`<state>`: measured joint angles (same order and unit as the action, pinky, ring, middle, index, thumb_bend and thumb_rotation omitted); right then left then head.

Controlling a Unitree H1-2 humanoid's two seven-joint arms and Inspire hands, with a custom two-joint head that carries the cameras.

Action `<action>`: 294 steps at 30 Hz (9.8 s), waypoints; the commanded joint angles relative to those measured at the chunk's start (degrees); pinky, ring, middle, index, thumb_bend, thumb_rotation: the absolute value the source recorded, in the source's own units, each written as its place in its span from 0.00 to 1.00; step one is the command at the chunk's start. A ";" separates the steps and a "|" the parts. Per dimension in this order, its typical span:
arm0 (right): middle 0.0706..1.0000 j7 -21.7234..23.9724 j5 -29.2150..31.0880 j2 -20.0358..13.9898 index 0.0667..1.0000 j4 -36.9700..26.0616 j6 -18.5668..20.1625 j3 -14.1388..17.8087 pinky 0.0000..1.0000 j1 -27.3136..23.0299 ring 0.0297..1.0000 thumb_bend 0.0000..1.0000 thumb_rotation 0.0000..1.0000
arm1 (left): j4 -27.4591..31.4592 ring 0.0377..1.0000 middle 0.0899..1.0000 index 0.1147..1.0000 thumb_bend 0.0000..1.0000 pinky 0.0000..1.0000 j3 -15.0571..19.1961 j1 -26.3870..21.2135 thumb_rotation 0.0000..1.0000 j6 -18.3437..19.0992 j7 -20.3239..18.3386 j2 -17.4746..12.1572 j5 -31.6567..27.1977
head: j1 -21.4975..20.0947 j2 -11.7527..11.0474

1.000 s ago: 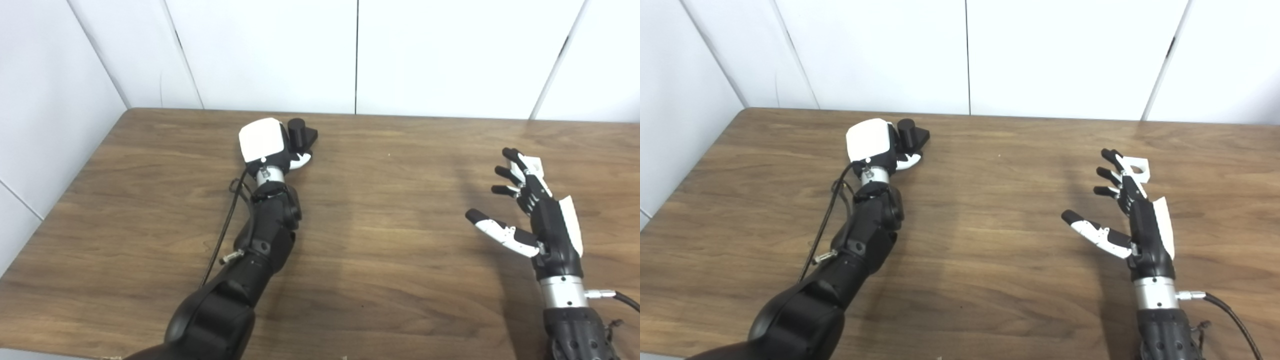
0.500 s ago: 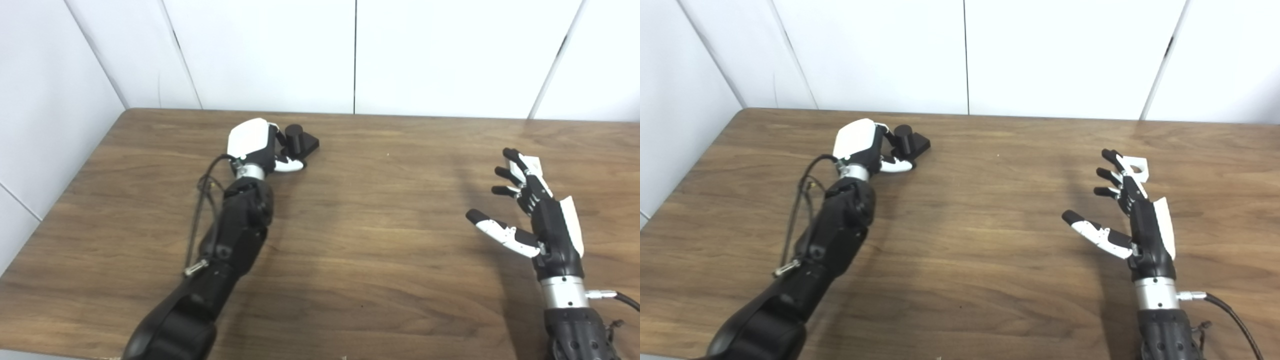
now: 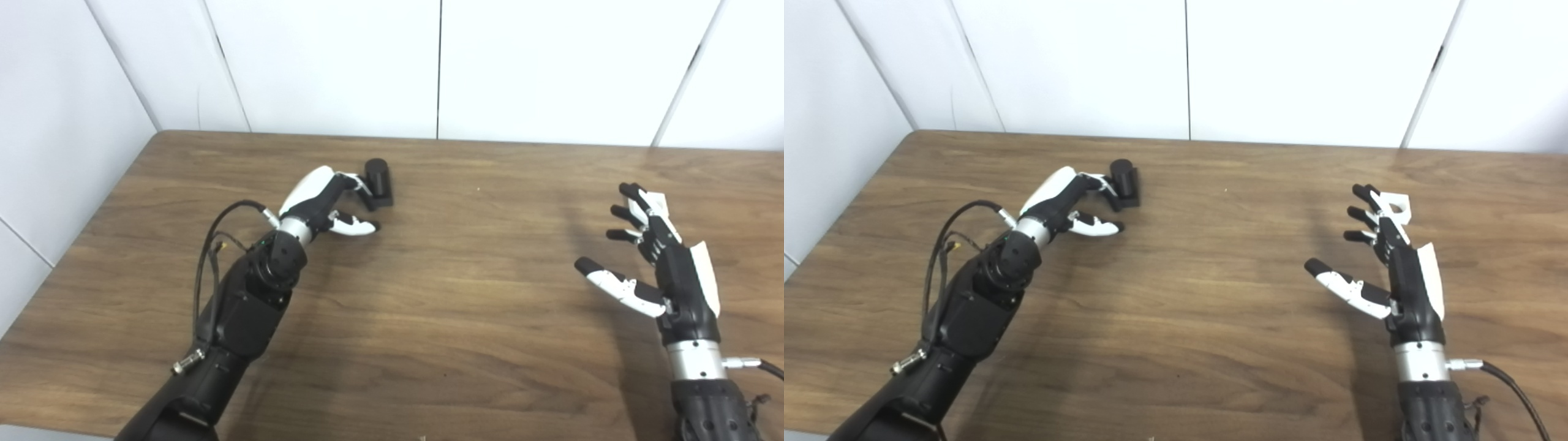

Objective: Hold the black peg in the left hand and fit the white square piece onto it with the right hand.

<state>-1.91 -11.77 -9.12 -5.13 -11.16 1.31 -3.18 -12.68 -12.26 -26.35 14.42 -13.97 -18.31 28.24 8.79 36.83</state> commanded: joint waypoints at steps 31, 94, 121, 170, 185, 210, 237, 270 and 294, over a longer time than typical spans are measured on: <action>0.96 0.71 1.14 -1.11 0.88 -1.37 -0.66 0.31 0.72 -1.83 0.85 0.63 0.28 | 3.70 0.91 0.91 0.67 0.86 0.83 -1.50 5.49 0.37 2.44 16.09 4.22 11.30 | 0.00 -0.29; 0.96 0.55 1.68 -1.26 0.88 -1.89 0.18 0.34 0.76 -2.06 0.87 0.61 0.25 | -14.23 0.95 0.99 0.84 0.87 0.85 -1.16 -3.52 0.45 12.06 31.62 14.17 21.34 | -1.03 -0.13; 0.95 -0.09 0.30 -1.71 0.87 -3.12 0.30 1.02 0.74 -1.33 0.85 0.53 0.35 | -26.40 0.85 0.83 0.46 0.71 0.83 -4.97 -8.10 0.44 9.42 36.42 12.43 15.52 | -0.98 0.84; 0.94 0.08 -1.40 -2.08 0.88 -4.64 2.03 1.05 0.74 -1.71 0.85 0.52 0.63 | -6.94 0.95 0.89 0.50 0.82 0.92 -9.56 0.06 0.33 -29.24 2.50 -5.75 -1.97 | -2.11 1.50; 0.95 0.21 -0.71 -2.38 0.89 -5.09 1.87 1.30 0.75 -1.92 0.86 0.53 0.65 | -6.81 0.94 0.88 0.50 0.81 0.89 -10.53 1.28 0.29 -36.42 2.17 -4.30 -0.90 | -4.10 1.77; 0.93 0.41 -1.74 -4.02 0.86 -7.61 3.32 2.47 0.72 -2.10 0.83 0.56 0.65 | -7.85 0.93 0.88 0.49 0.80 0.92 -10.67 1.56 0.24 -40.91 1.16 -3.52 -1.23 | -15.33 2.31; 0.87 0.97 -19.85 -15.93 0.76 -6.10 15.84 5.16 0.73 -14.35 0.85 0.62 0.21 | -8.67 0.89 0.85 0.48 0.85 0.83 -13.01 2.28 0.05 -41.32 1.82 -8.10 -4.95 | -36.00 -3.74; 1.00 32.71 -27.55 -32.33 0.83 22.13 17.54 -18.52 0.99 -41.92 1.00 0.92 0.42 | -8.41 0.88 0.85 0.48 0.84 0.84 -12.73 3.86 0.05 -41.31 3.57 -8.48 -4.10 | -34.02 -3.61; 1.00 31.99 -29.87 -28.85 0.82 29.57 17.93 -22.20 1.00 -41.74 1.00 0.84 0.36 | -7.07 0.87 0.84 0.48 0.86 0.83 -11.84 5.16 0.04 -41.28 3.07 -8.76 -4.89 | -31.97 -2.79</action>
<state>32.22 -41.33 -37.15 24.95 7.45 -21.43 -42.49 -19.59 -24.10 -22.25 -28.07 -9.09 -24.46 21.31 -23.12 34.01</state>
